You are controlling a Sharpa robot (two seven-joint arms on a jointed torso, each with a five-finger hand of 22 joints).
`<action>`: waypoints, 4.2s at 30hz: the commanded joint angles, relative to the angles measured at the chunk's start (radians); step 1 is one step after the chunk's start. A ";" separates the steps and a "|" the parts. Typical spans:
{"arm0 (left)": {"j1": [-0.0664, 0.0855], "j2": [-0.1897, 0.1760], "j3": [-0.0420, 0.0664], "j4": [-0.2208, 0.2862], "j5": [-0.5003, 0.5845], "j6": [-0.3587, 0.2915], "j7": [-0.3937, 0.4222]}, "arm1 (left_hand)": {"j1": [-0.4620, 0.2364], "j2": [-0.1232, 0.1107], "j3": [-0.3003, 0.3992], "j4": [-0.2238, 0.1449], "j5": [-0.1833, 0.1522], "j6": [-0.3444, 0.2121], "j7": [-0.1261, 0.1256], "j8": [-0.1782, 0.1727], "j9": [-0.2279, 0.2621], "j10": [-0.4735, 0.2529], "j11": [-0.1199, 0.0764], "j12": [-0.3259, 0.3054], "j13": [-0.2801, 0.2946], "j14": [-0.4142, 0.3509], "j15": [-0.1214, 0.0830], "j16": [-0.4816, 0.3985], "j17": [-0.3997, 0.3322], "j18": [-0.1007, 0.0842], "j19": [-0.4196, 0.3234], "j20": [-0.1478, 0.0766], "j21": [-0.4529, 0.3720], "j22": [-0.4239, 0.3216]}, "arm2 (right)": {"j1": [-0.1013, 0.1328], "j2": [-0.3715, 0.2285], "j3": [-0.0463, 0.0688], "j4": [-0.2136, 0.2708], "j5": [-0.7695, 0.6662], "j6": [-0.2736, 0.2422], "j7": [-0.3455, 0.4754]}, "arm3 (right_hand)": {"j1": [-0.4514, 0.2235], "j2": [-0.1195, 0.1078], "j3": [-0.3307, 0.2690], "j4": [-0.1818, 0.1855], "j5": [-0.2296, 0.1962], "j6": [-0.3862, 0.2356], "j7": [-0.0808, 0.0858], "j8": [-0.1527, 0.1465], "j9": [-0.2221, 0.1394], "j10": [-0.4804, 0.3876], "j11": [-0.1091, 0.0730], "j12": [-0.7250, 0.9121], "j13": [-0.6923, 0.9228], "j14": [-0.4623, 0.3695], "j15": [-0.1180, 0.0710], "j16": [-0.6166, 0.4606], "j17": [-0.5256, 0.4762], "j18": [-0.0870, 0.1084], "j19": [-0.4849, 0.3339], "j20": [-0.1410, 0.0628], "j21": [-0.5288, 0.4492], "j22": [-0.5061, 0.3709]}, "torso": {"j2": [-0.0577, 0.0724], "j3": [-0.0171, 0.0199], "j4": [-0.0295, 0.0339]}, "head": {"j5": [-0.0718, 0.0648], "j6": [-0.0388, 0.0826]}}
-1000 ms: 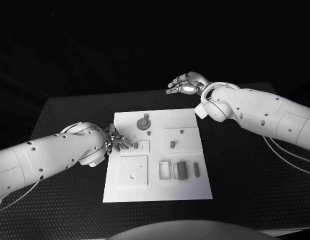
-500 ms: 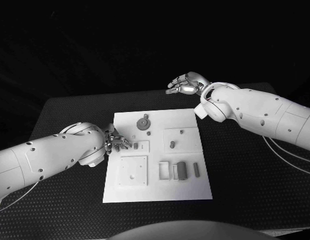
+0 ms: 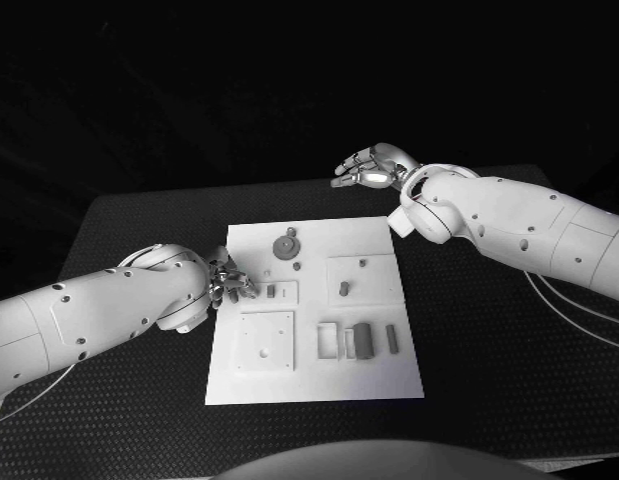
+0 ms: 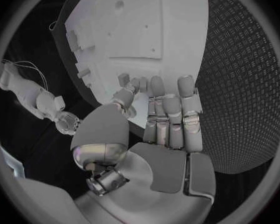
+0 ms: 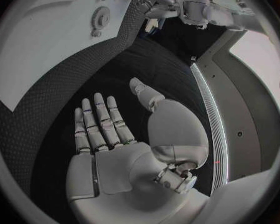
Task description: Assemble the parts on the task board
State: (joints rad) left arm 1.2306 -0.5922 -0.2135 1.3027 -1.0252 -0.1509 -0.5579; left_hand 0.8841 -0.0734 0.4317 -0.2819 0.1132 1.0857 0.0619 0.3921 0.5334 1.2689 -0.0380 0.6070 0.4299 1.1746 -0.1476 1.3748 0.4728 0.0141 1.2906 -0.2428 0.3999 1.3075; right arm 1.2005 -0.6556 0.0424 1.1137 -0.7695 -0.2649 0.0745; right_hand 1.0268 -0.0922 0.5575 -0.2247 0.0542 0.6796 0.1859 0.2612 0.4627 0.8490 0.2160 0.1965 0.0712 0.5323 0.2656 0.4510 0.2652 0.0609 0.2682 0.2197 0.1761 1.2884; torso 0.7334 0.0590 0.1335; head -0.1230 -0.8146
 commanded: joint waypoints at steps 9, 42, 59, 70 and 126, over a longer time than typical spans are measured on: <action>-0.002 0.003 -0.001 0.002 0.007 0.011 0.008 | -0.086 -0.030 -0.050 0.006 -0.041 -0.001 0.002 0.006 -0.004 -0.001 -0.004 0.006 -0.001 0.001 -0.002 0.009 -0.005 0.012 0.001 -0.002 0.003 0.019 | 0.000 0.000 0.000 0.001 -0.001 0.009 0.010 | -0.009 -0.002 0.000 0.006 -0.005 -0.008 0.052 0.004 -0.002 0.006 0.003 -0.007 -0.002 0.000 0.008 -0.007 0.000 -0.017 0.001 0.003 -0.007 -0.001 | 0.000 0.0003 0.0001 | 0.000 0.000; -0.002 -0.007 0.008 0.019 0.002 -0.011 0.012 | -0.116 -0.025 -0.102 -0.005 -0.052 0.003 -0.003 0.012 -0.006 0.004 -0.008 0.009 -0.001 0.004 -0.007 0.014 -0.007 0.017 0.005 -0.006 0.001 0.018 | -0.002 0.000 0.000 0.001 -0.001 0.009 0.010 | -0.009 -0.002 0.000 0.006 -0.005 -0.008 0.052 0.005 -0.002 0.007 0.003 -0.007 -0.002 0.000 0.008 -0.007 0.000 -0.017 0.002 0.003 -0.009 0.001 | 0.000 0.0005 -0.0006 | 0.000 0.002; 0.001 -0.053 0.094 0.046 0.125 -0.165 0.104 | -0.092 -0.019 -0.104 -0.006 -0.027 -0.030 0.008 -0.002 -0.014 -0.015 0.001 0.003 -0.004 -0.010 0.002 0.005 -0.014 0.014 -0.008 0.000 -0.010 0.014 | -0.002 0.000 0.000 -0.002 -0.001 0.010 0.010 | -0.009 -0.002 0.000 0.006 -0.005 -0.008 0.052 0.005 -0.003 0.007 0.003 -0.007 -0.002 0.000 0.008 -0.007 0.000 -0.017 0.003 0.003 -0.009 0.006 | -0.001 0.0011 -0.0006 | -0.002 0.012; 0.021 0.010 0.095 -0.042 0.079 -0.297 0.485 | 0.234 0.004 0.153 -0.007 -0.022 -0.170 0.092 -0.060 -0.047 -0.190 0.108 -0.177 -0.106 -0.165 0.109 -0.174 -0.104 0.001 -0.175 0.104 -0.161 -0.068 | -0.002 0.008 0.000 -0.021 0.000 0.008 0.012 | -0.009 -0.001 0.000 0.006 -0.005 -0.008 0.052 0.005 -0.003 0.007 0.003 -0.007 -0.002 0.000 0.009 -0.007 0.001 -0.016 0.005 0.003 -0.009 0.013 | 0.001 0.0024 -0.0004 | -0.004 0.031; -0.012 0.240 -0.024 -0.288 -0.509 -0.173 0.638 | 0.344 -0.064 0.084 -0.008 -0.037 -0.153 0.084 -0.084 -0.087 -0.138 0.139 -0.469 -0.252 -0.111 0.136 -0.070 -0.059 0.069 -0.095 0.132 -0.108 0.020 | -0.002 0.049 0.000 -0.057 0.014 0.013 0.023 | -0.009 0.002 0.001 0.007 -0.005 -0.009 0.053 0.007 -0.005 0.008 0.005 -0.008 -0.002 0.002 0.008 -0.006 0.001 -0.012 0.016 0.001 -0.010 0.023 | 0.004 0.0036 -0.0038 | -0.025 0.046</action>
State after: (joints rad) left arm 1.2183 -0.3548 -0.2385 1.0151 -1.5265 -0.3354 0.0724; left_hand 1.2314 -0.1444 0.5142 -0.2932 0.0805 0.9344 0.1426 0.3127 0.4471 1.1233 0.0983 0.1399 0.1788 1.0616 -0.0146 1.3011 0.4134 0.0467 1.1922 -0.1124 0.2848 1.3079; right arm 1.1984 -0.6082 0.0425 1.0545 -0.7542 -0.2624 0.0857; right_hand 1.0269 -0.0922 0.5603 -0.2220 0.0542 0.6796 0.1859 0.2649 0.4593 0.8526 0.2196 0.1926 0.0712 0.5323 0.2656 0.4510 0.2652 0.0608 0.2756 0.2199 0.1724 1.3081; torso 0.7361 0.0618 0.1298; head -0.1465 -0.7679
